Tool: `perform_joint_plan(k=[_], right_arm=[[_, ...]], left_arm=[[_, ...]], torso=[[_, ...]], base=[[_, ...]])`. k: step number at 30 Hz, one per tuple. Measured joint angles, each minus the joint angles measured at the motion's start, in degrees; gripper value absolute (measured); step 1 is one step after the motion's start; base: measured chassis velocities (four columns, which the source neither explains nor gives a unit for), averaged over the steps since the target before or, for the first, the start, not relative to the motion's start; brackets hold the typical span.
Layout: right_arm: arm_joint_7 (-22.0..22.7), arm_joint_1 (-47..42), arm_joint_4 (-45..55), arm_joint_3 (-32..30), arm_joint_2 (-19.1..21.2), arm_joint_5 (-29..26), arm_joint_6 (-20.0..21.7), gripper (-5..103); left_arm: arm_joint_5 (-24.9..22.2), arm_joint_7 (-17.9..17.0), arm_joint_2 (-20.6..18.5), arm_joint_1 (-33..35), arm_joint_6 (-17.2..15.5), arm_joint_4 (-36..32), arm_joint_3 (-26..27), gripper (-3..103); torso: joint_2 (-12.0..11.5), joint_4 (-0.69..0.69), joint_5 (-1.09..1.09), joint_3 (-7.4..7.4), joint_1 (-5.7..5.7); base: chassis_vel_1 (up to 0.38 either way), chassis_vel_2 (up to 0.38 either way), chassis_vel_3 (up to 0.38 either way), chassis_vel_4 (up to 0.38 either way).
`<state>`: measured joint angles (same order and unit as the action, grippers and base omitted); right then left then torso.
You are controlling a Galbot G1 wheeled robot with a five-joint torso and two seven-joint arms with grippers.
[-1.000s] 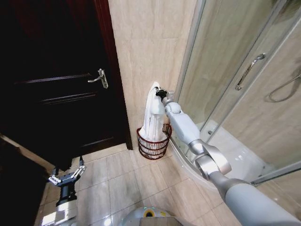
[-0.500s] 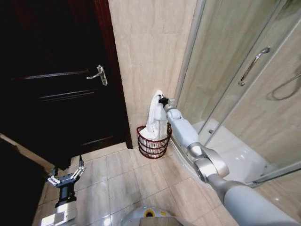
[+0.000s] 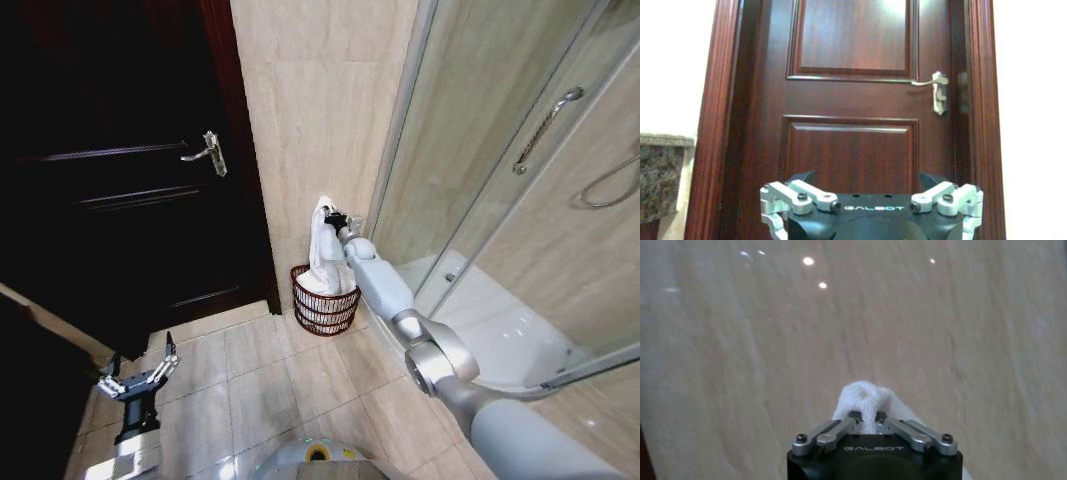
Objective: Discard the used towel into the hamper.
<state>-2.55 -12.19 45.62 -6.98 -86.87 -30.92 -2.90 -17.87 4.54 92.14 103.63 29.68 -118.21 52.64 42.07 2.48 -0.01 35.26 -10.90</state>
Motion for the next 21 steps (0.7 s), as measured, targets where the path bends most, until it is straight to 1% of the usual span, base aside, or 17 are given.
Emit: perform_joint_plan(k=[2, 4, 5, 8, 11, 17, 21], right_arm=[[0.94, -0.6, -1.03, -0.72, 0.48, 0.45, 0.54, 5], [1.17, -0.9, -2.76, -1.51, 1.12, 2.31, 0.18, 5], [1.17, -0.9, -2.76, -1.51, 1.12, 2.31, 0.18, 5], [1.15, -0.82, -6.96, -3.51, 2.01, 6.3, -1.84, 5], [0.81, -0.39, -9.02, -4.55, 2.54, 7.44, -2.93, 5], [-0.27, -1.22, -6.78, -4.17, 3.21, 6.22, -2.66, 5], [-1.41, -2.07, -5.68, -3.73, 1.01, 4.65, -2.72, 5]], left_arm=[[-0.42, 0.03, 0.0, -0.01, 0.02, -0.2, 0.4, 100], [-0.6, 0.15, 0.0, -0.09, 0.02, -0.32, 0.56, 100], [-0.6, 0.15, 0.0, -0.09, 0.02, -0.32, 0.56, 100], [-0.59, 0.32, 0.0, -0.19, -0.01, -0.39, 0.37, 100], [-0.44, 0.47, 0.0, -0.25, -0.04, -0.39, 0.1, 100], [0.09, 0.67, 0.0, -0.39, -0.06, -0.13, -0.4, 100], [0.2, 0.67, 0.0, -0.37, -0.14, -0.3, -0.42, 100]], torso=[[-0.72, -0.01, 0.01, -0.39, 0.33], [-1.35, -0.02, 0.01, -0.77, 0.59], [-1.35, -0.02, 0.01, -0.77, 0.59], [-2.38, -0.03, 0.02, -1.34, 1.02], [-2.98, -0.02, 0.02, -1.69, 1.28], [-4.28, -0.01, 0.01, -2.35, 1.91], [-5.45, 0.0, 0.01, -2.96, 2.47]], base=[[0.0, 0.0, 0.0, 0.0], [0.0, 0.0, 0.0, 0.0], [0.0, 0.0, 0.0, 0.0], [0.0, 0.0, 0.0, 0.0], [0.0, 0.0, 0.0, 0.0], [0.0, 0.0, 0.0, 0.0], [0.0, 0.0, 0.0, 0.0]])
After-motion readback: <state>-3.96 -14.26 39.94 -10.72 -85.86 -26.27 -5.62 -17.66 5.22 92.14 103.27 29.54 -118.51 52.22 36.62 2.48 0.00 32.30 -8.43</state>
